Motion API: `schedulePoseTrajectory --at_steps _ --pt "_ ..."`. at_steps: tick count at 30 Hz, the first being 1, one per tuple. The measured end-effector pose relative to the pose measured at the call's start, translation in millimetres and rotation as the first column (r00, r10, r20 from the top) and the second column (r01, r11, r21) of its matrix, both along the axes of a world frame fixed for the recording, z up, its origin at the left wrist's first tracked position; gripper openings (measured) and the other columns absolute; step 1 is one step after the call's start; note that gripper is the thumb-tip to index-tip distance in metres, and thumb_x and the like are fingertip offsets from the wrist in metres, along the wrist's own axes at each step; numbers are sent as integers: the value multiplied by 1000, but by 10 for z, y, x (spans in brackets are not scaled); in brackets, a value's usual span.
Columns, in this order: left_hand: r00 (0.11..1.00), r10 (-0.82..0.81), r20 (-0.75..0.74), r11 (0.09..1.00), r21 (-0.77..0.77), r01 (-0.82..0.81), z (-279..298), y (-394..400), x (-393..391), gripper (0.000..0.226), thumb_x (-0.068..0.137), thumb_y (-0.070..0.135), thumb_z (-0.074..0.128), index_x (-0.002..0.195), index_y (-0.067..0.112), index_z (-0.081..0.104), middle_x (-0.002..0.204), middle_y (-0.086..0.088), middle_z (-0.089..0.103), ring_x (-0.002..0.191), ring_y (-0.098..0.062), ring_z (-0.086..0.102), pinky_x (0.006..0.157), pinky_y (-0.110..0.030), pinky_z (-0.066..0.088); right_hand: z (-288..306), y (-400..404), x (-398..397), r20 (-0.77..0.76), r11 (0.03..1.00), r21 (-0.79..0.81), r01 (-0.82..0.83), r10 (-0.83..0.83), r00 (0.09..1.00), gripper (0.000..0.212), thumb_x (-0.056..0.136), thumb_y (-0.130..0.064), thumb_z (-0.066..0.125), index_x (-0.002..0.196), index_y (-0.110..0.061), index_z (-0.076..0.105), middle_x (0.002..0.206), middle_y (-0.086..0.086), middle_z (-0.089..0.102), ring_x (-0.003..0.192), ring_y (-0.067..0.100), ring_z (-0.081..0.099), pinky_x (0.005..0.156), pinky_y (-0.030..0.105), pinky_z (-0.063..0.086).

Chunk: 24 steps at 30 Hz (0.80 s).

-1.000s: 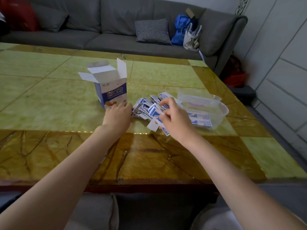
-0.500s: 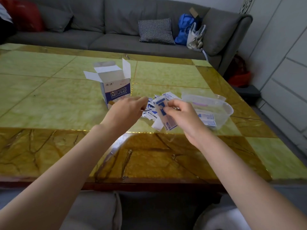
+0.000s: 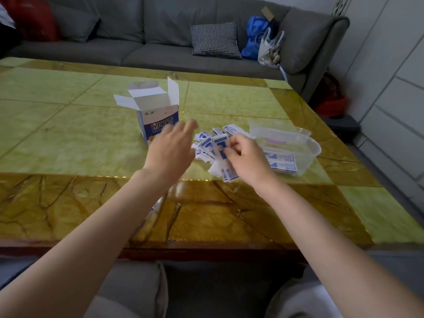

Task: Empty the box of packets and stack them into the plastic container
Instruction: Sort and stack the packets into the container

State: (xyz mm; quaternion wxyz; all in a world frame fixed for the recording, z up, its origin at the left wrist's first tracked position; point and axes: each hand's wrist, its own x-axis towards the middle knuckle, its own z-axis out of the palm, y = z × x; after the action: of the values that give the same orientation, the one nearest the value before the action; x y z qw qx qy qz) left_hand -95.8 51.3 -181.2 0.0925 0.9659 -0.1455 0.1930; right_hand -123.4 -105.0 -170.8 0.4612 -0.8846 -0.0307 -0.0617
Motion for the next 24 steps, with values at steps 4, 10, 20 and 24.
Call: schedulePoseTrajectory --at_steps 4,10,20,24 --pt "834 288 -471 955 203 -215 -98 157 26 53 88 35 56 127 3 42 133 -21 38 117 -38 44 97 -43 44 -98 -62 -4 191 874 -485 -11 118 974 18 95 -8 44 113 -6 48 74 -4 52 71 18 52 68 34 48" --pt "820 158 -550 959 -113 -261 -140 215 193 30 88 23 56 103 -3 58 102 -16 61 82 -25 55 73 -32 48 -233 -3 -68 83 718 -675 -168 300 950 17 94 -11 49 107 -12 59 110 1 61 101 17 57 86 34 50" --pt "885 -334 -325 837 -534 119 102 -162 -125 9 86 15 59 86 10 66 71 4 64 61 -6 58 54 -20 46 30 29 -36 -236 678 735 24 223 946 17 93 -3 47 88 -12 60 83 3 63 73 13 60 66 27 50" --pt "912 -291 -288 902 -401 162 52 -240 -122 18 86 23 60 94 8 64 95 -7 68 87 -22 62 78 -33 49 69 -8 -34 62 945 321 56 -80 995 13 93 -7 51 91 -13 62 85 -1 66 75 10 61 67 20 48"
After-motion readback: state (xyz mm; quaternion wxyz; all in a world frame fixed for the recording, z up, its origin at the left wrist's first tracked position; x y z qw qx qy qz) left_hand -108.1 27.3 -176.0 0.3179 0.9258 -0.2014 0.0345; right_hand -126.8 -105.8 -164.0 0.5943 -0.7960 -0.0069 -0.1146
